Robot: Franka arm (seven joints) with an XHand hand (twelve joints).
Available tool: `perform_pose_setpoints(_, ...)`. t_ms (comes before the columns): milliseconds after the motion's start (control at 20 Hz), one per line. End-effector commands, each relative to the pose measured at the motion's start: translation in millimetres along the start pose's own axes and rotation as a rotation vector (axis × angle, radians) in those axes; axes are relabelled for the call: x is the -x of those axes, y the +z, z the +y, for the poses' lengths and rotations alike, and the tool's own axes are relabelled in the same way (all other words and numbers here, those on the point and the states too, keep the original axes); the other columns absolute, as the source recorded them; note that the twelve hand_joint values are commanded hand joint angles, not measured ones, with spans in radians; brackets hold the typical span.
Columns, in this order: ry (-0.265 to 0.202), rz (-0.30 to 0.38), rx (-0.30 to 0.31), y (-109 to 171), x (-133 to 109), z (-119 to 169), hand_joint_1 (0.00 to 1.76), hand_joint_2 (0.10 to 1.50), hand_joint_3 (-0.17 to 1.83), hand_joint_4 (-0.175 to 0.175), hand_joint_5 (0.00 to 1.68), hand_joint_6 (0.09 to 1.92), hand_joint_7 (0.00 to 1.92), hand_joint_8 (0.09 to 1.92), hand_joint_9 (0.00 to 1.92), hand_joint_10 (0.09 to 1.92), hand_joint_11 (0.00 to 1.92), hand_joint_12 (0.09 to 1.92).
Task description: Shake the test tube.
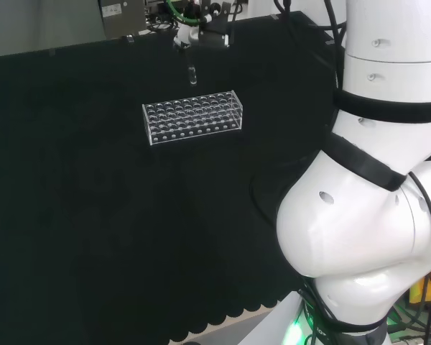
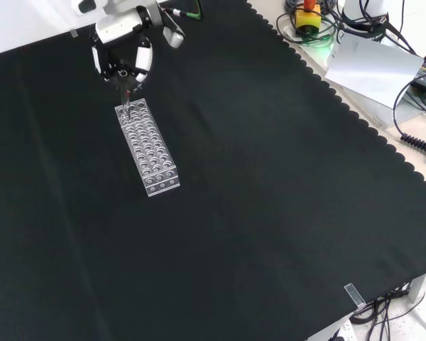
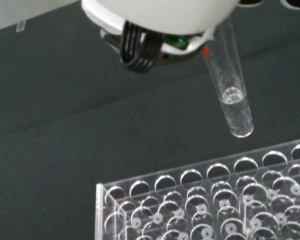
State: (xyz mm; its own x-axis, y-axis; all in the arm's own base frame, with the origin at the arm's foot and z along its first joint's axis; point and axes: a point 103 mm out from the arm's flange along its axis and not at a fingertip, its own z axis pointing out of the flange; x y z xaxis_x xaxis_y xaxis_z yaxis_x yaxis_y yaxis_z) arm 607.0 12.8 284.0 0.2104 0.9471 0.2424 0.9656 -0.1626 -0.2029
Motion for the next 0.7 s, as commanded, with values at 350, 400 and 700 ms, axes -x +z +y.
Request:
perform_pose_setpoints(350, 0.006, -0.013, 0.042, -42, -12, -23, 1.23, 0.65, 0.62, -0.175, 1.35, 0.5, 1.7, 0.5, 1.61, 0.52, 1.3, 0.84)
perform_pose_setpoints(400, 0.0, -0.012, 0.042, -43, -15, -25, 1.23, 0.65, 0.62, -0.175, 1.35, 0.5, 1.7, 0.5, 1.61, 0.52, 1.3, 0.84)
perform_pose_setpoints(700, -0.057, 0.001, 0.031, -38, -51, -42, 1.23, 0.65, 0.62, -0.175, 1.35, 0.5, 1.7, 0.5, 1.61, 0.52, 1.3, 0.84)
